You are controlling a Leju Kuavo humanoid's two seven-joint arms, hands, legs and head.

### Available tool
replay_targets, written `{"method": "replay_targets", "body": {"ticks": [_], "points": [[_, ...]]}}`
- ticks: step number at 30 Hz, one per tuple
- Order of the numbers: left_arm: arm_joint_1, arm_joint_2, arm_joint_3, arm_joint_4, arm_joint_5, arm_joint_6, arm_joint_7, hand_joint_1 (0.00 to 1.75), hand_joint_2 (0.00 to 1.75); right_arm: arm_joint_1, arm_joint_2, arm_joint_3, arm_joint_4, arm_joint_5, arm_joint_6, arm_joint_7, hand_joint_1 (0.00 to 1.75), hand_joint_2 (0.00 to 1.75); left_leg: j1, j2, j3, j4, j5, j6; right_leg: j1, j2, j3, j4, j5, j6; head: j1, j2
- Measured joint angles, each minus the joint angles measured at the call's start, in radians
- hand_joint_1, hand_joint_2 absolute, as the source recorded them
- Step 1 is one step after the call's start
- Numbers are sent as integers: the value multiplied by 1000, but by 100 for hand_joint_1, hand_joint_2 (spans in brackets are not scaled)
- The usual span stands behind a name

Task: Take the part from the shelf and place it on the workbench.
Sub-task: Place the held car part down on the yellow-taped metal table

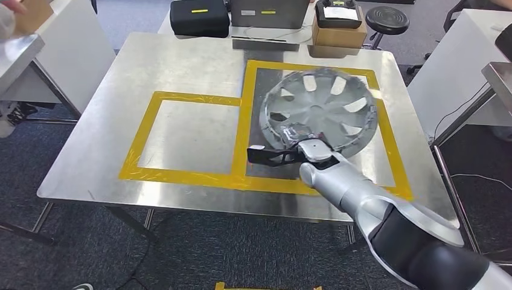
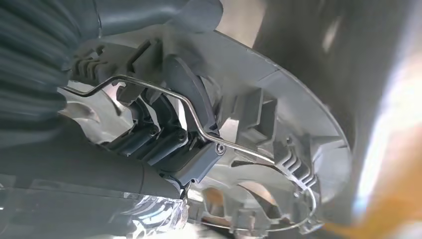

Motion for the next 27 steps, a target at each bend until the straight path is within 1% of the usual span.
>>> {"method": "replay_targets", "body": {"ticks": [4, 6, 9, 15, 19, 23, 25, 27], "points": [[15, 4, -6, 2, 5, 4, 0, 0, 175, -74, -94, -1, 10, 3, -6, 18, 154, 175, -2, 3, -1, 0, -1, 0, -1, 0, -1, 0, 0, 0, 2, 0], [16, 6, -7, 3, 7, 4, 0, 0, 175, -94, -123, -2, 9, 5, -7, 29, 154, 175, -2, 6, -1, 0, -1, 0, -1, 1, -1, 0, 0, 1, 1, 0], [16, 6, -7, 3, 10, 3, -4, 0, 175, -106, -149, -2, 3, 11, -5, 30, 154, 175, -2, 9, -1, 0, -2, 0, -1, 1, -2, 0, -2, 3, 0, 0], [11, 5, -15, 3, -6, -29, -41, 0, 175, -76, -157, 1, -32, 32, -6, -32, 154, 175, -1, 16, 2, -2, -2, 0, -1, 4, -2, 0, -2, 3, -2, 0], [3, 3, -20, 3, -11, -36, -52, 0, 175, -42, -154, 5, -50, 38, -9, -43, 154, 175, -1, 18, 2, -3, -2, 0, -1, 5, -2, 0, -2, 3, -2, 0], [1, 2, -23, 3, -12, -32, -57, 0, 175, -29, -154, 8, -58, 37, -16, -54, 154, 175, -1, 20, 2, -3, -2, 0, -1, 7, -2, 1, -2, 3, -2, 0], [-1, 1, -24, 3, -16, -28, -63, 0, 175, -23, -154, 8, -67, 26, -32, -83, 154, 175, -1, 22, 2, -3, -2, 0, -1, 8, -2, 1, -2, 3, -2, 0], [-4, -2, -28, 2, -22, -28, -67, 0, 175, -7, -148, 7, -84, 5, -62, -137, 154, 175, -1, 25, 2, -3, -2, 1, -1, 9, -2, 1, -2, 3, 0, 0]]}}
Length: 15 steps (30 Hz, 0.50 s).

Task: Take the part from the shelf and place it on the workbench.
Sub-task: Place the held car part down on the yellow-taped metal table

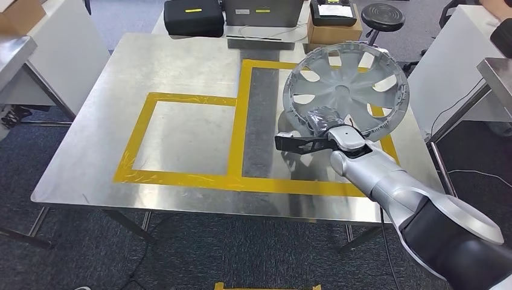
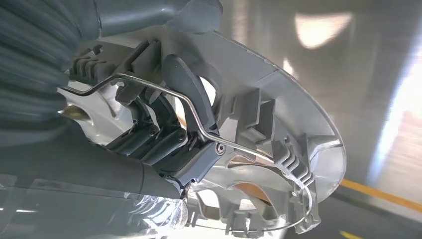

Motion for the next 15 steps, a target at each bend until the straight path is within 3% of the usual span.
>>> {"method": "replay_targets", "body": {"ticks": [4, 9, 15], "points": [[-9, -7, -11, 0, -16, -1, -2, 0, 175, 63, 55, 4, -45, -2, -46, -94, 154, 175, 0, 12, 4, -1, -3, 0, 0, 9, 0, 0, 0, 0, 1, 0], [-20, -14, -18, -3, -23, -2, -5, 0, 175, 141, 135, 9, -79, 0, -58, -120, 154, 175, 1, 12, 6, -1, -4, 0, 2, 11, 0, 0, 0, -1, -3, 0], [-23, -14, -33, -3, -26, -3, -6, 0, 175, 163, 171, 8, -83, -5, -70, -137, 154, 175, 2, 7, 5, -2, -4, 0, 2, 10, 1, 0, -1, -1, -1, 0]]}}
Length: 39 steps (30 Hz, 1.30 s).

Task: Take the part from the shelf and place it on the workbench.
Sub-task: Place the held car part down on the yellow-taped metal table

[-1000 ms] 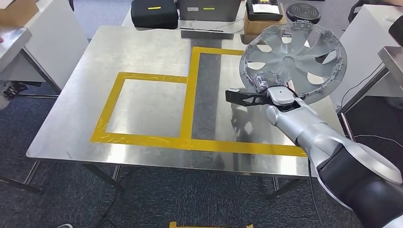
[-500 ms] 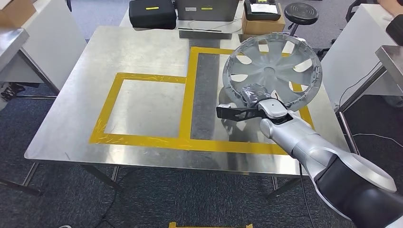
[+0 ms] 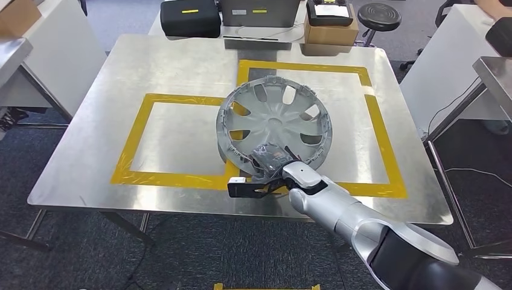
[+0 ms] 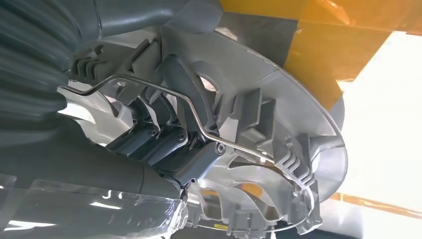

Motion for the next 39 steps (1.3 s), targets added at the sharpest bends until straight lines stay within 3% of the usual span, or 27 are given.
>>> {"method": "replay_targets", "body": {"ticks": [21, 29, 39], "points": [[2, 0, -4, 0, -9, 0, 3, 0, 175, 16, 22, -1, 1, -11, 7, 0, 154, 175, 0, -12, 0, 0, 0, 0, 0, -4, 1, 0, 0, 0, -1, 0], [3, 0, -10, 0, -18, 0, -3, 0, 175, 5, -12, -17, 16, -20, 7, 76, 154, 175, 0, -18, 0, 0, 1, 0, -1, -9, 3, -1, 0, 0, 0, 0], [4, 0, -35, 0, -43, -10, -12, 0, 175, 3, -28, -34, 33, -9, 22, 85, 154, 175, 0, -18, 1, 0, 1, 0, -1, -9, 4, -1, 0, 0, -1, 0]]}}
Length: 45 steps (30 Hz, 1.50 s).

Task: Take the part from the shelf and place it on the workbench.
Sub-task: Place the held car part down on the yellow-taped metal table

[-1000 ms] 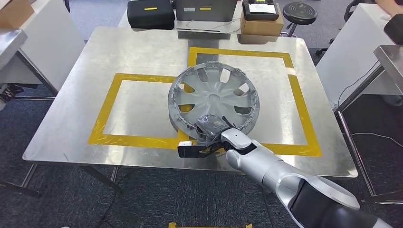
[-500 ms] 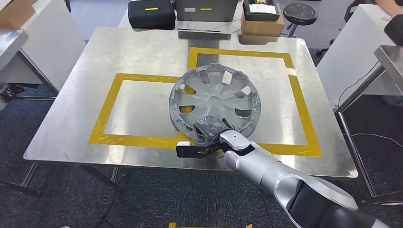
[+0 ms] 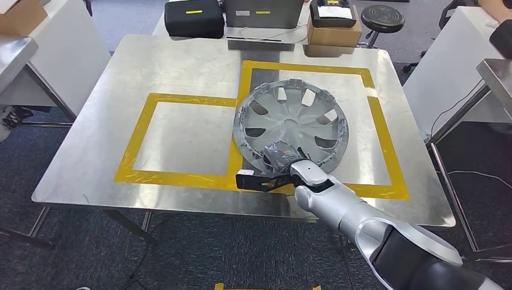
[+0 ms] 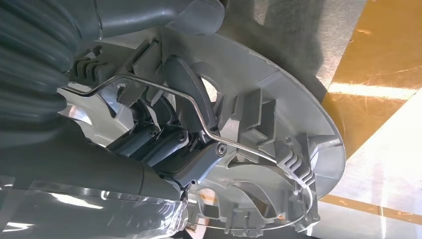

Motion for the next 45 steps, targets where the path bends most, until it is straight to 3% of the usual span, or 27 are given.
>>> {"method": "replay_targets", "body": {"ticks": [15, 19, 31, 35, 40, 45], "points": [[3, 0, -22, 0, -23, -9, 1, 0, 175, -1, 0, -1, 7, -2, 13, 15, 154, 175, 0, 1, 1, 0, 1, 0, 0, 0, 1, 0, 0, 0, 0, 0], [3, 0, -34, 0, -29, -5, 1, 0, 175, 0, 0, -1, 10, 0, 12, 15, 0, 175, 0, 1, 1, 0, 1, 0, 0, 0, 1, 0, 0, 0, 0, 0], [6, 2, -60, 0, -56, -9, 27, 0, 175, 3, 5, -25, 14, -40, -63, -5, 0, 175, 0, 2, 4, 0, 1, 0, 0, 0, 4, 0, 0, 0, -1, 0], [6, 3, -67, 0, -54, -7, 26, 0, 175, 5, 9, -45, -7, -94, -143, -23, 0, 175, 0, 5, 3, 0, 1, 0, 0, 0, 4, 0, 0, 0, 0, 0], [10, 4, -68, 0, -33, 6, 9, 0, 175, 6, 6, -114, -169, -229, -278, -22, 0, 175, 0, 11, 3, 0, 1, 0, 0, 2, 3, 1, 0, 0, 0, 0], [17, 6, -68, 0, -26, 11, 1, 0, 175, 12, -24, -188, -419, -271, -290, 24, 0, 175, 0, 10, 3, 0, 0, 0, 0, 3, 2, 0, 0, 0, -2, 0]]}}
